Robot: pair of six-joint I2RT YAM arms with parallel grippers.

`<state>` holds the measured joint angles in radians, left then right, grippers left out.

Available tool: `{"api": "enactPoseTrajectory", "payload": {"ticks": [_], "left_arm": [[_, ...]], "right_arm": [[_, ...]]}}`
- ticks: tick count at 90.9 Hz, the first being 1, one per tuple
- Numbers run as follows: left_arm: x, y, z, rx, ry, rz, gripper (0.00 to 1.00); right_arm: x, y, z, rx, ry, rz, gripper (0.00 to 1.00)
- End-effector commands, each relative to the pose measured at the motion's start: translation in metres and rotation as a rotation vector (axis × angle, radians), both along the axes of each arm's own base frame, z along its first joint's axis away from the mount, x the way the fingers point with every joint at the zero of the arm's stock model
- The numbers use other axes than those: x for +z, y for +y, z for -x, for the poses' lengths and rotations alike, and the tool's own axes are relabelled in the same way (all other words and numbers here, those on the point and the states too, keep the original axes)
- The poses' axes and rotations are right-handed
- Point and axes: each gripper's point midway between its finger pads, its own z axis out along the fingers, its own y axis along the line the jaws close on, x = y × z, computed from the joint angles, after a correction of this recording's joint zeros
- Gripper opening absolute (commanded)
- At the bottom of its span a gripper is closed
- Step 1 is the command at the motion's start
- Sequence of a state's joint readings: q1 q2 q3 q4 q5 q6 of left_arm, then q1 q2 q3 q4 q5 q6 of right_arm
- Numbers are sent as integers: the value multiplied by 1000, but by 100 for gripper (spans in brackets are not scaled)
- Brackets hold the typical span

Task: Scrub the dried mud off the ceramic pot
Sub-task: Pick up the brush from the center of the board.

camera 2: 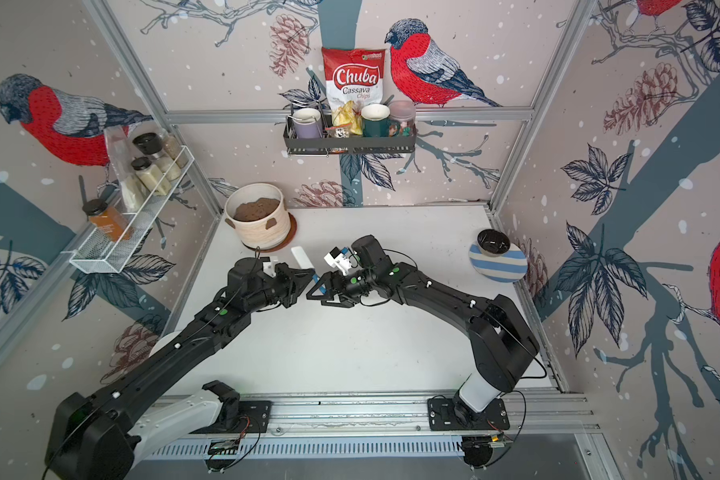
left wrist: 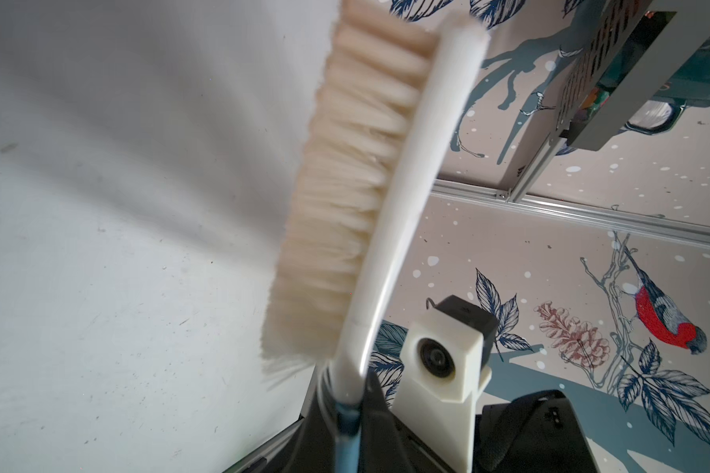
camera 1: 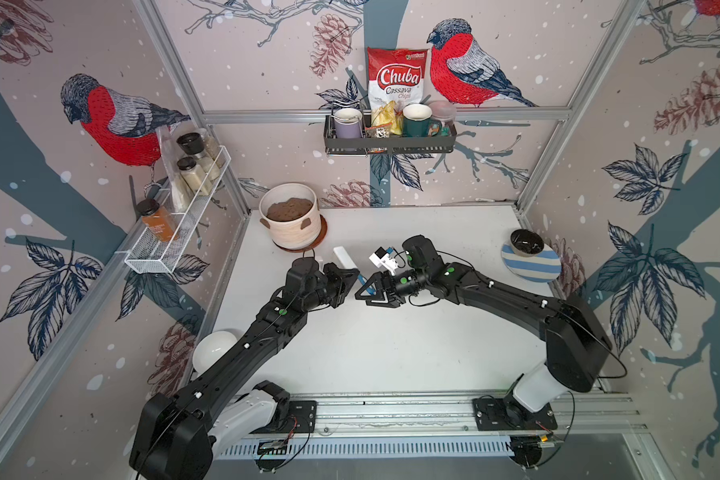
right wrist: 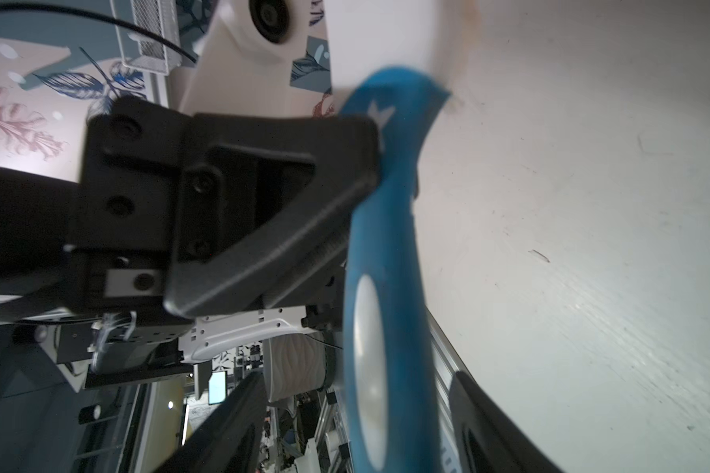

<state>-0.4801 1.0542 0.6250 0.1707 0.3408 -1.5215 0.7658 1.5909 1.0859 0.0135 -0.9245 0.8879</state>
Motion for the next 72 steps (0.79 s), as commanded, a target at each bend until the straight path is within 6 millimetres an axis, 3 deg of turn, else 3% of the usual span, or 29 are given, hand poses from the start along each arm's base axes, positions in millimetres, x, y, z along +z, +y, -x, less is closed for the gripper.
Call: {"api": "enactPoseTrajectory", "payload": {"ticks": [1, 18, 47, 72], "left_arm": [[32, -11, -9, -11, -152, 123, 0], [31, -34, -10, -80, -189, 158, 0], [25, -73, -12, -161, -197, 315, 0], [29, -83, -17, -156, -214, 428, 0]], "right_arm": [[39, -3, -9, -4, -36, -174, 69], [43, -12, -18, -21, -40, -202, 63], [42, -14, -26, -56, -61, -207, 41], [30, -19, -33, -105, -47, -180, 37]]}}
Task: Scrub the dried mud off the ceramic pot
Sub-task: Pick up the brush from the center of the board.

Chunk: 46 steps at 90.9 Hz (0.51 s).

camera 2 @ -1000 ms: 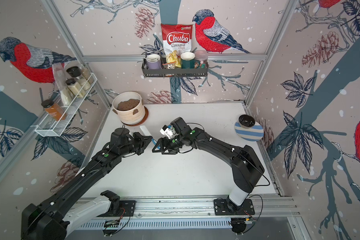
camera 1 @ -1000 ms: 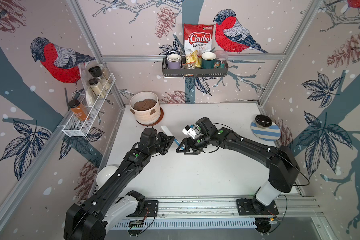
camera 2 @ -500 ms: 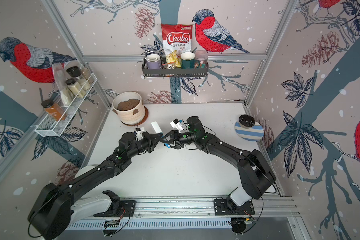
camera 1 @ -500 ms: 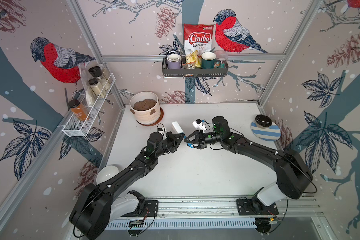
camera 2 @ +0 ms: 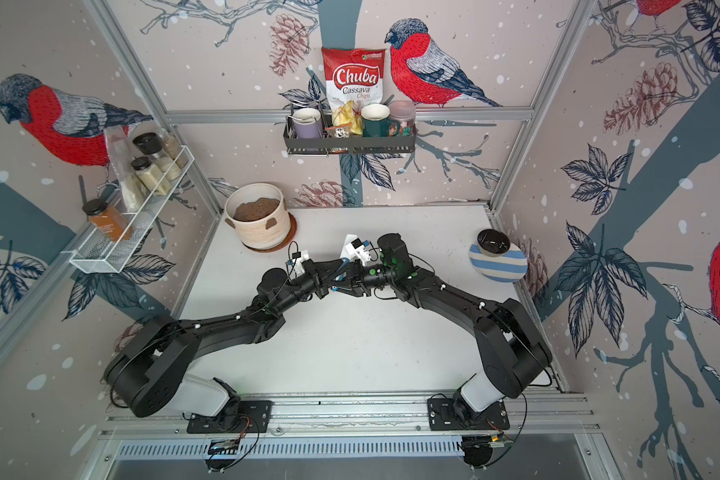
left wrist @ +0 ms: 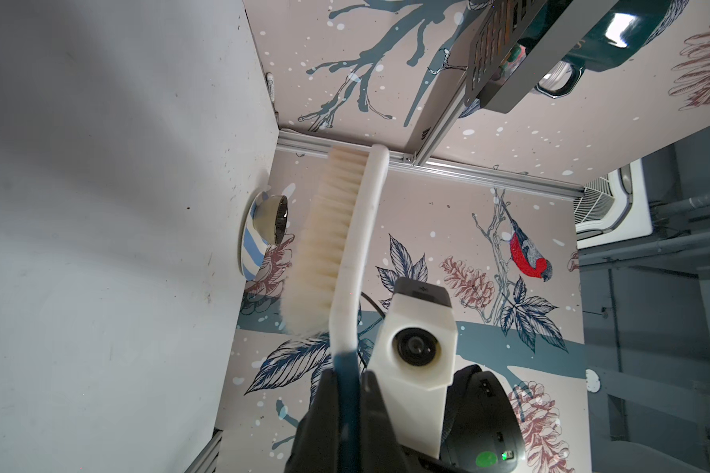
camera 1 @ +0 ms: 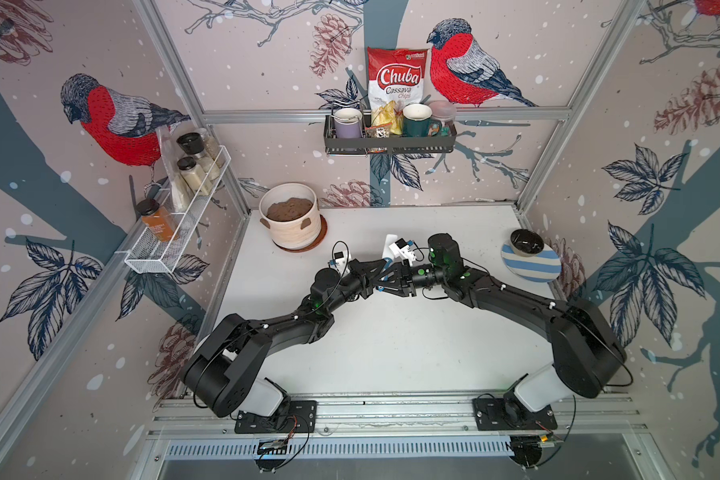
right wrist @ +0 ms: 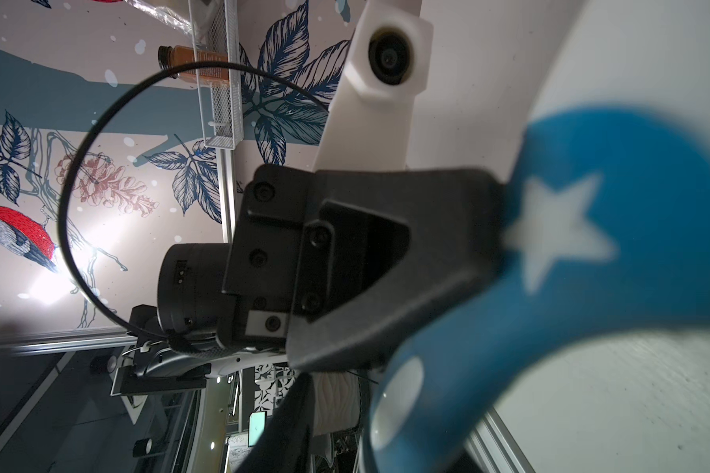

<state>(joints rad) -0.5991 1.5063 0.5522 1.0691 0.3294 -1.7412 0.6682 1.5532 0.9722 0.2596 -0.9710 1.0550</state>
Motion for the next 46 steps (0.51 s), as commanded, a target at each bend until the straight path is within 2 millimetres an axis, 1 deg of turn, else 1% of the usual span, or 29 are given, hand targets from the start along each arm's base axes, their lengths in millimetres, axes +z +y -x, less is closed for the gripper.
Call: {"api": "enactPoseTrajectory", "payload": {"ticks": [1, 10, 17, 31, 35, 40, 46], "left_arm": [[26, -11, 14, -78, -71, 95, 0], [25, -12, 15, -80, -70, 90, 0], [26, -12, 16, -82, -74, 91, 0], [26, -13, 18, -94, -82, 75, 0], [25, -14, 20, -103, -87, 56, 0], [26, -16, 22, -114, -95, 33, 0], [27, -17, 23, -121, -102, 6, 0]], "right_arm": [[18, 4, -5, -12, -94, -69, 37], [17, 2, -9, -39, -93, -69, 35], [16, 1, -13, -51, -89, -68, 26], [11, -4, -18, -83, -80, -58, 17], [9, -6, -18, -88, -80, -51, 13], [6, -10, -18, -98, -78, -38, 6], [2, -13, -16, -98, -80, -25, 1]]}}
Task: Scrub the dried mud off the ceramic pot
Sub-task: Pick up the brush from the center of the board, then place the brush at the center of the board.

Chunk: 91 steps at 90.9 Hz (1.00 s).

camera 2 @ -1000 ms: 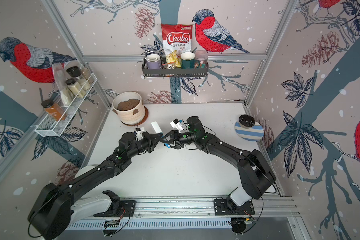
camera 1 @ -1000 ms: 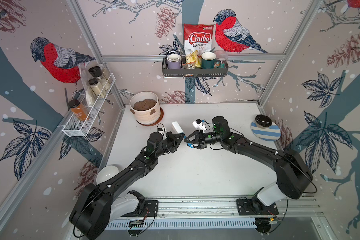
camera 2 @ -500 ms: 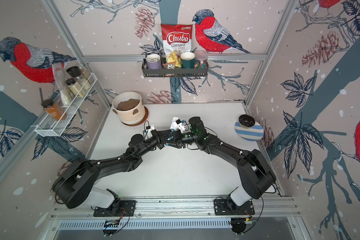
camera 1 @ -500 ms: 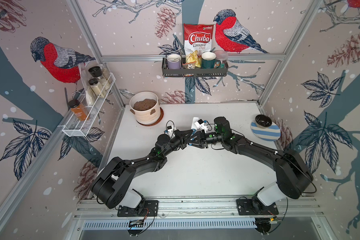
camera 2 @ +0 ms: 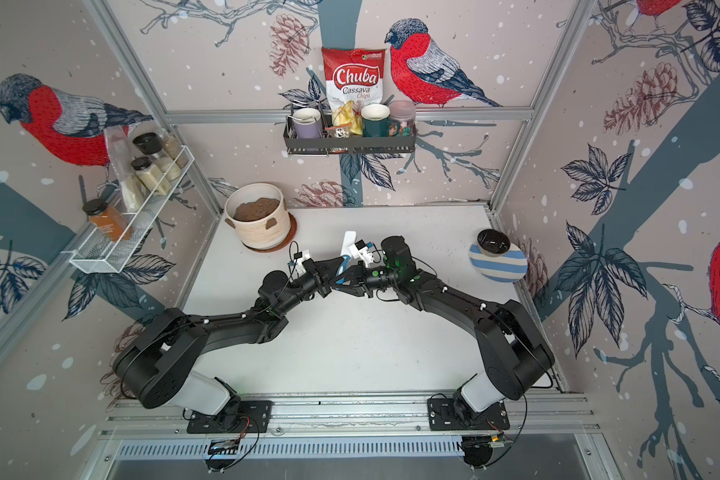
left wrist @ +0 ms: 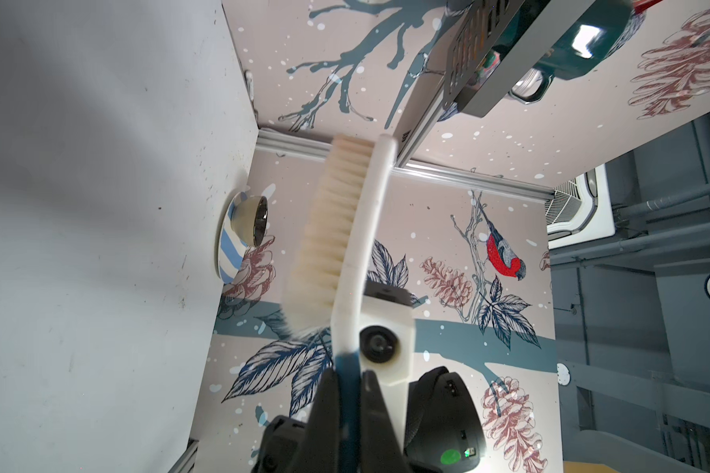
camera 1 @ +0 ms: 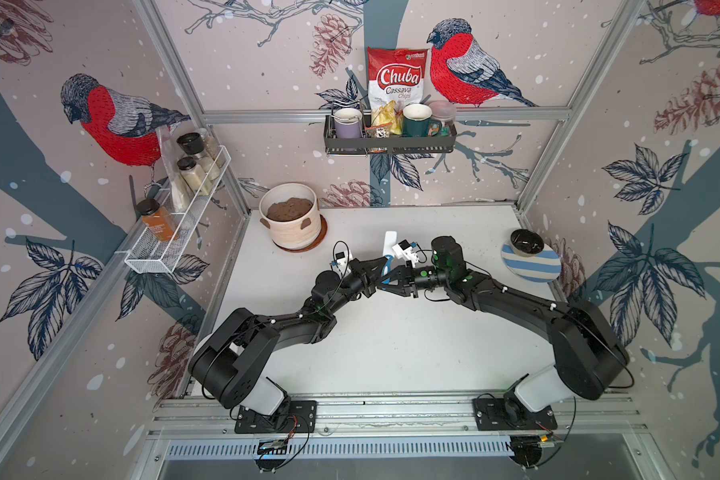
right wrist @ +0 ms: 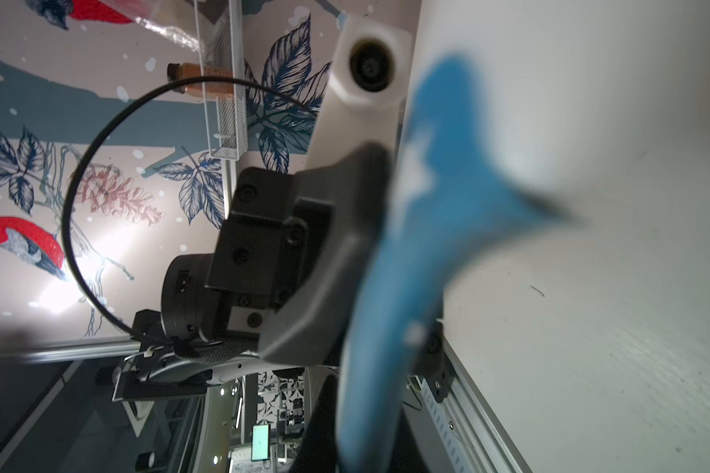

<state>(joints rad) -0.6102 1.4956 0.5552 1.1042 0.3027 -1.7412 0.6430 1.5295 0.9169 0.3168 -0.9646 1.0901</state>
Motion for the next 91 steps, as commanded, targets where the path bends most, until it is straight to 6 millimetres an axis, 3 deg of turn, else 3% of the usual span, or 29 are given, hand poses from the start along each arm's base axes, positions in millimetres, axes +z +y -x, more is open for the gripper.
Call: {"api": "enactPoseTrajectory", "payload": {"ticks": [1, 7, 12, 21, 28, 37, 56, 77, 91], "left_arm": [[12, -17, 23, -136, -64, -31, 2], [13, -17, 24, -136, -79, -57, 29], [15, -17, 24, -136, -90, -72, 43], [13, -19, 23, -148, -92, -110, 79], [6, -19, 21, -159, -80, -152, 94], [-3, -13, 16, -164, -65, -201, 96], [-25, 11, 7, -178, -12, -334, 96], [-31, 55, 19, -193, -2, -666, 96], [-27, 80, 34, -219, -28, -895, 95]], "right_arm": [[6, -3, -11, -59, -93, -10, 0], [1, -8, -8, -62, -91, 9, 0], [-5, -13, -5, -65, -91, 30, 0], [-26, -31, -4, -73, -64, 129, 0], [-56, -53, -5, -90, -2, 261, 0], [-103, -84, -1, -45, 49, 525, 0], [-168, -148, 0, 9, 48, 1031, 0], [-184, -227, -21, -70, 9, 1473, 0], [-195, -245, -29, -150, 154, 1421, 0]]}}
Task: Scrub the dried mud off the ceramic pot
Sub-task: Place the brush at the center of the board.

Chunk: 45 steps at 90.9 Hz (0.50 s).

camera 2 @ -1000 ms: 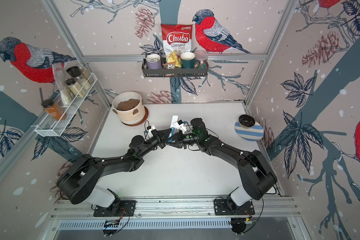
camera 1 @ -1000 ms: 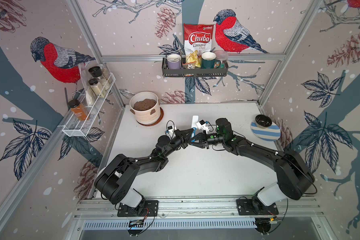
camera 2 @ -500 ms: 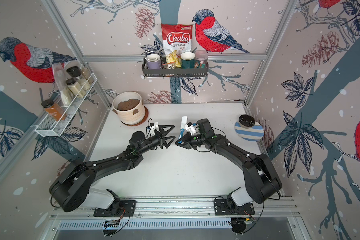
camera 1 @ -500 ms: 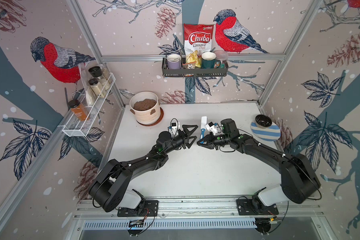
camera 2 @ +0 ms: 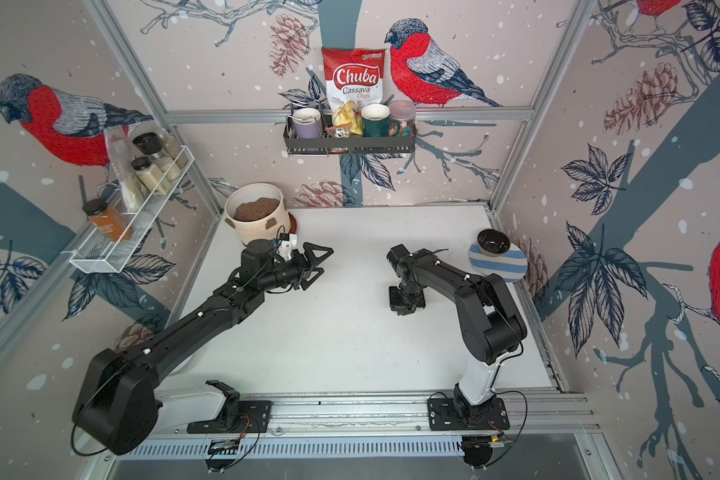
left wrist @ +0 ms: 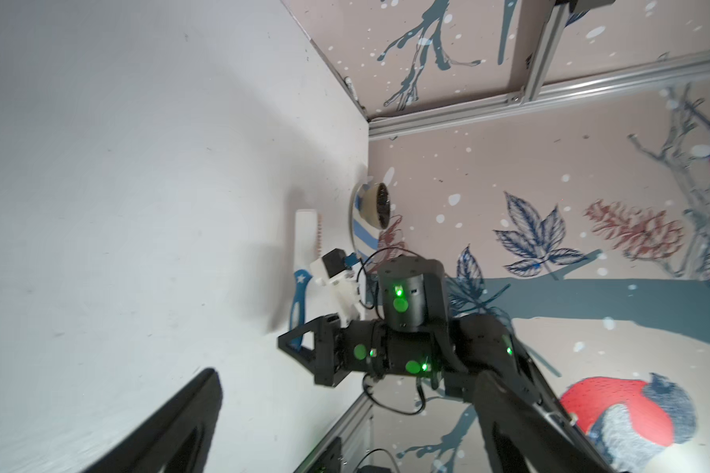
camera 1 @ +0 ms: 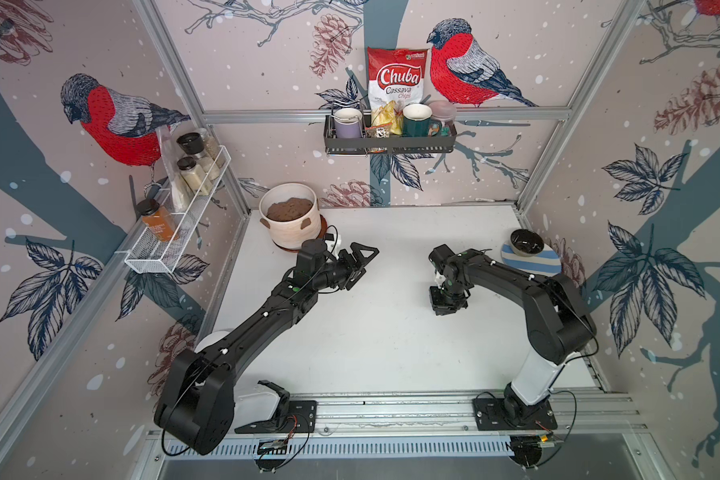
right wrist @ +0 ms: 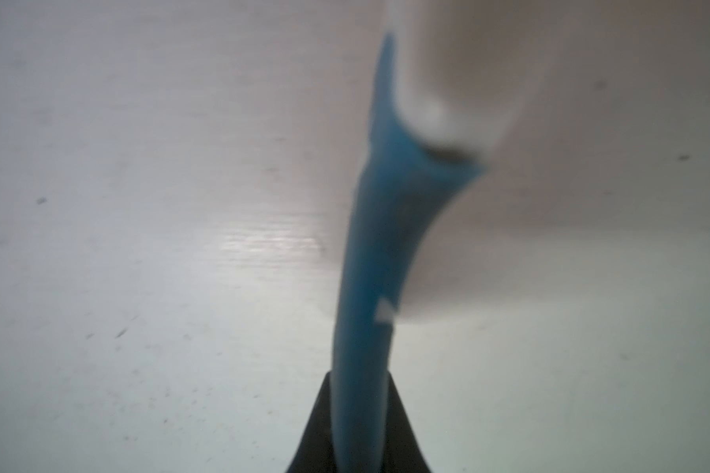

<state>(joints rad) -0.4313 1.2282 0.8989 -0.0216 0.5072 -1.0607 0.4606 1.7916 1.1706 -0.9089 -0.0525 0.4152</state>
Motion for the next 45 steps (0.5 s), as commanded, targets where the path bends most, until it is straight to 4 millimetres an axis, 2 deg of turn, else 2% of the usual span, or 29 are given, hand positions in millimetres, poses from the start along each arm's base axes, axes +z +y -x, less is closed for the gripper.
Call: {"api": "enactPoseTrajectory", "payload": {"ticks": [1, 11, 24, 45], "left_arm": [[-40, 29, 26, -54, 59, -299, 95], [-42, 41, 32, -64, 63, -389, 95], [-40, 50, 36, -56, 48, -440, 95], [-37, 59, 45, -72, 19, -493, 95]], "right_arm": [[-6, -33, -2, -66, 42, 81, 0], [-16, -43, -8, -108, 85, 55, 0], [-20, -45, -7, -148, 112, 13, 1], [-12, -59, -10, -161, 67, 72, 33]]}}
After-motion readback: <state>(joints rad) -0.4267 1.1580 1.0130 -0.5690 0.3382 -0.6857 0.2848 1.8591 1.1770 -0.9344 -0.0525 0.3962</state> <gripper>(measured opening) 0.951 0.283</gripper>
